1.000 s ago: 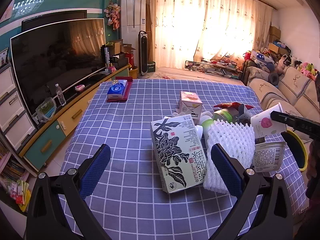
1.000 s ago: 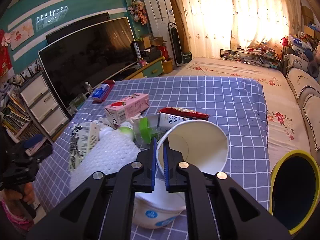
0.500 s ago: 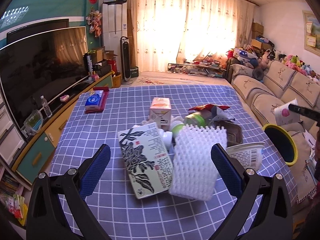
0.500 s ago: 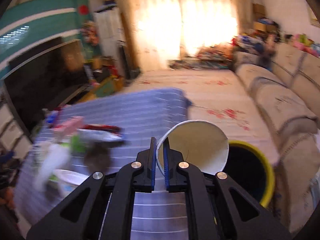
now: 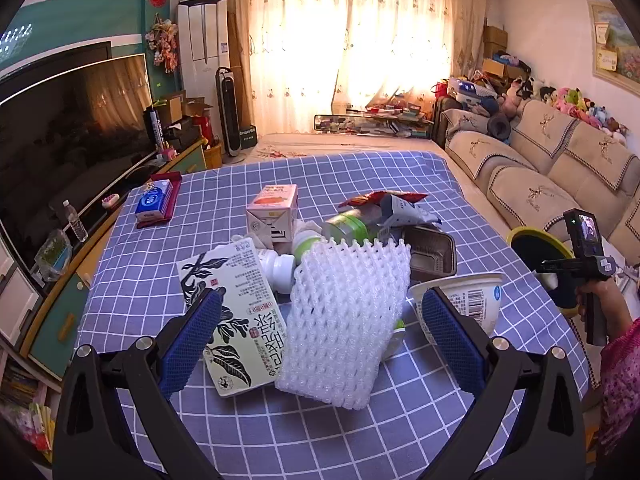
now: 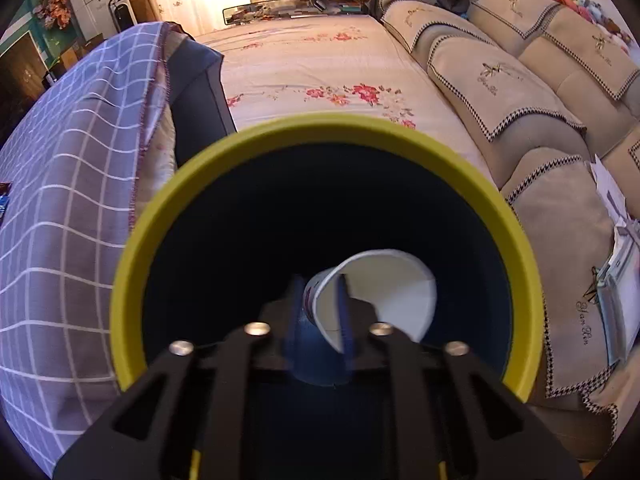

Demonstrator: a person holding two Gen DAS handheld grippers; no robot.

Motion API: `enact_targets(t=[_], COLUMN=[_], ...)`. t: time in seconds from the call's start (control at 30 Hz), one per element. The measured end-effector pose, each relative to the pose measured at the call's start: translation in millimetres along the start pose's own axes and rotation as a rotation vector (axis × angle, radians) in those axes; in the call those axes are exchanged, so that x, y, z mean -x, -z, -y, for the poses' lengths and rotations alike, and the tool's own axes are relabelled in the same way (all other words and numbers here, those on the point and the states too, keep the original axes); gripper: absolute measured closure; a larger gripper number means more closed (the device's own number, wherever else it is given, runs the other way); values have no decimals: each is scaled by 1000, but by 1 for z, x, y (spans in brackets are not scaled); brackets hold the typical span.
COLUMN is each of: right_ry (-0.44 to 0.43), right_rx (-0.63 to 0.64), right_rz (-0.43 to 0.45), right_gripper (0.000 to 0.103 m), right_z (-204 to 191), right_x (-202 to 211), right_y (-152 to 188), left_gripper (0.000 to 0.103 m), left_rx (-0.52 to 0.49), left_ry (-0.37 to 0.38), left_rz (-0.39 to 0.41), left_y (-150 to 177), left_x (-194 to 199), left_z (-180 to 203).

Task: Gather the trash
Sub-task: 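Carry the paper cup over the yellow bin and open the right gripper, then grasp the white foam fruit net with the left gripper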

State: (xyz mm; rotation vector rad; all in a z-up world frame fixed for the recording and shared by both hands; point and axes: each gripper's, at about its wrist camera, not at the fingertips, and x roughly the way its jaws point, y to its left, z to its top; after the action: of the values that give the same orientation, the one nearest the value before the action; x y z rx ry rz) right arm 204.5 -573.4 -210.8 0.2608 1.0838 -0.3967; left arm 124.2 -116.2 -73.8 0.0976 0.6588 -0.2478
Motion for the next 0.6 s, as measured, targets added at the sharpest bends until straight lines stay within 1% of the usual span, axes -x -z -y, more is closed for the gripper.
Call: enact_targets(t=[0.03, 0.13, 0.23, 0.37, 0.43, 0.53, 0.6], right_ry=[8, 5, -5, -15, -21, -28, -33], right_rx=[1, -2, -4, 7, 13, 19, 26], right_rz=[2, 18, 38, 63, 69, 78, 80], right_gripper=[68, 67, 65, 63, 62, 62, 62], right_z=[0, 2, 5, -1, -3, -8, -11], right_x=[-2, 1, 7, 17, 21, 26, 28], right_y=[1, 7, 9, 13, 12, 12, 12], left_gripper=[4, 4, 4, 4, 6, 17, 31], left_rx=[-5, -24, -47, -81, -91, -82, -66], left_ry=[0, 2, 9, 21, 33, 46, 63], left_rz=[-7, -24, -45, -83, -99, -125, -145], left_y=[1, 4, 7, 10, 12, 14, 16], left_x=[-2, -9, -19, -36, -43, -50, -56], left_z=[2, 4, 7, 10, 12, 11, 9])
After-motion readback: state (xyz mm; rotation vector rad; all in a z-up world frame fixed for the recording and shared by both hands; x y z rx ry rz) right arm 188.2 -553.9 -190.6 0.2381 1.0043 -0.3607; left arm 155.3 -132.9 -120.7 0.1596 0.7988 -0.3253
